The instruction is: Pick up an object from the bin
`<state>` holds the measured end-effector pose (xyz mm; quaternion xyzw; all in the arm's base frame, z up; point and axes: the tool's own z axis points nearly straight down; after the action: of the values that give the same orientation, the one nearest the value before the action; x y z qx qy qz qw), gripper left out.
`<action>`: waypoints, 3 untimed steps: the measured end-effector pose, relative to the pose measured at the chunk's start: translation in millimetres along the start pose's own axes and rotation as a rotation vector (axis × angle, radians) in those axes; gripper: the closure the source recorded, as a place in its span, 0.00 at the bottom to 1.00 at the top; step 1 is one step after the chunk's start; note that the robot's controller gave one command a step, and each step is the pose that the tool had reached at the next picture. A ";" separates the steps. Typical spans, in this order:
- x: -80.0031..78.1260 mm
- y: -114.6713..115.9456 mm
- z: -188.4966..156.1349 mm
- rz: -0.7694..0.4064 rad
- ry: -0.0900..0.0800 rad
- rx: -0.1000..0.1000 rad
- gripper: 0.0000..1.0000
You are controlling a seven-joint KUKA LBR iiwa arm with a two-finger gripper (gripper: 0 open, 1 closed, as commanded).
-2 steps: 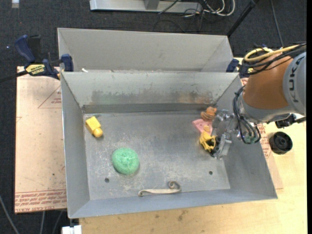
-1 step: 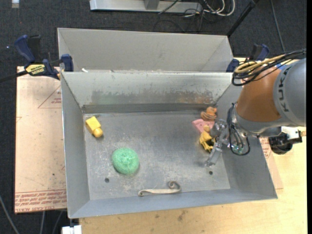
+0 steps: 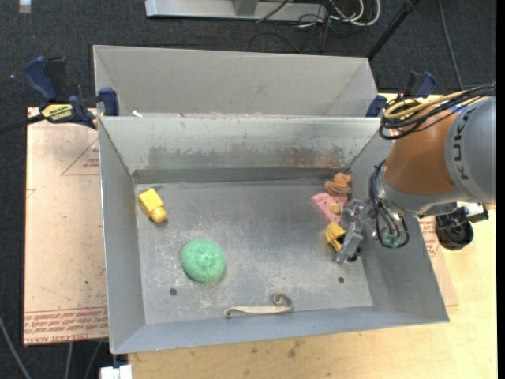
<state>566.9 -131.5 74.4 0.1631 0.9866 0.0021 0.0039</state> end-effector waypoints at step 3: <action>2.6 -0.8 -16.4 -0.001 0.007 0.003 1.00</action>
Offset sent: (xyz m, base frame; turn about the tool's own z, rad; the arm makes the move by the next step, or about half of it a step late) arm -0.0001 0.0001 0.0542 0.0000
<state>564.1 -131.5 90.8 0.1625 0.9867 0.0011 0.0002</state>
